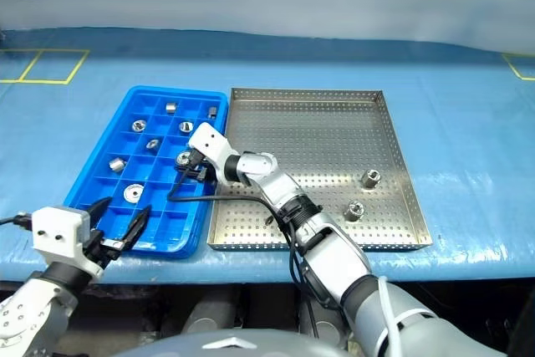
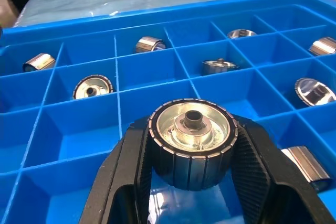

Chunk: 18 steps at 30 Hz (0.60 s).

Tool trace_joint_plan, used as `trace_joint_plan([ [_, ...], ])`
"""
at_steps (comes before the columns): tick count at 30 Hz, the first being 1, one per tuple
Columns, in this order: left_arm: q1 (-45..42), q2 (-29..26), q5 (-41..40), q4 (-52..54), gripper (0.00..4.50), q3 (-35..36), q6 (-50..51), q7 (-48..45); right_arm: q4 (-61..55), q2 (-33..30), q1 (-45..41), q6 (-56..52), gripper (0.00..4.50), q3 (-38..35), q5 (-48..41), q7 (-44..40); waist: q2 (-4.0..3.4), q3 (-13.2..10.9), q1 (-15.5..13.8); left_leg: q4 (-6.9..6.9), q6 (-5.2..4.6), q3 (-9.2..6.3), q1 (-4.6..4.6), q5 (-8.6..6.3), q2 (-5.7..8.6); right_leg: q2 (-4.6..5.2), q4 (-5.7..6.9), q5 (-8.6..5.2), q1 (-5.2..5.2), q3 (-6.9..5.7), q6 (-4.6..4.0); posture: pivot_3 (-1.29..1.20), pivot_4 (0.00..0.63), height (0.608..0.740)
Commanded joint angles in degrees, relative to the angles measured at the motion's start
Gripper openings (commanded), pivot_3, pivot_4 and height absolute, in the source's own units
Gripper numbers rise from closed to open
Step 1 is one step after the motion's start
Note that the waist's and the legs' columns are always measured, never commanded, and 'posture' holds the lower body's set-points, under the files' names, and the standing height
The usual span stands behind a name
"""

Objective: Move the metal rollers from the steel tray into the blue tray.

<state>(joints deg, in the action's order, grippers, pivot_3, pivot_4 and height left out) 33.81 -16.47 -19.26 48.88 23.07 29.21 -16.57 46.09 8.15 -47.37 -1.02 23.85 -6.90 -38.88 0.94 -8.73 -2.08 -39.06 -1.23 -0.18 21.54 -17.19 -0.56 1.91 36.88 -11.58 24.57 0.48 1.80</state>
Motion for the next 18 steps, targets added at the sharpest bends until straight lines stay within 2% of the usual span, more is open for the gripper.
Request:
trace_joint_plan([
  [1, 0.62, 3.58, 0.43, 3.51, 3.92, 4.68, -2.61, 4.69, 1.95, 13.36, -5.79, 0.95, 1.72, 0.53, 0.23, -1.1, 0.01, 0.0, -0.56, 0.0, 0.02, -0.03, 0.0, 0.01, 0.0, -0.01, 0.0, 0.0, -0.01, -0.01, 0.0, 0.34, 0.15, 0.74],
  [8, 7.61, 9.15, 1.5, 6.52, 3.92, 3.16, -5.99, 5.78, 5.87, 13.98, -8.62, 2.23, 1.72, -0.61, -0.11, -1.71, 0.0, 0.0, -2.09, 0.0, 0.05, -0.07, 0.0, 0.03, -0.03, -0.11, -0.01, -0.1, -0.03, 0.01, -0.14, 0.44, 0.15, 0.74],
  [14, 11.68, 11.83, 2.96, 7.28, 3.92, 0.82, -8.83, 5.94, 9.05, 14.4, -10.46, 3.52, 1.72, -1.26, 0.43, -1.58, -0.02, -0.01, -3.21, 0.0, 0.14, -0.16, -0.03, 0.08, -0.15, -0.47, 0.05, -0.25, -0.02, -0.03, -0.09, 0.48, 0.15, 0.74],
  [18, 13.15, 12.85, 3.63, 7.34, 3.92, -0.5, -10.09, 5.98, 7.13, 15.2, -10.85, 3.92, 1.72, -0.94, 0.15, -2.62, -0.02, -0.02, -3.52, 0.01, 0.14, -0.17, -0.04, 0.08, -0.27, -0.63, 0.07, -0.27, -0.01, -0.06, -0.17, 0.5, 0.15, 0.74],
])
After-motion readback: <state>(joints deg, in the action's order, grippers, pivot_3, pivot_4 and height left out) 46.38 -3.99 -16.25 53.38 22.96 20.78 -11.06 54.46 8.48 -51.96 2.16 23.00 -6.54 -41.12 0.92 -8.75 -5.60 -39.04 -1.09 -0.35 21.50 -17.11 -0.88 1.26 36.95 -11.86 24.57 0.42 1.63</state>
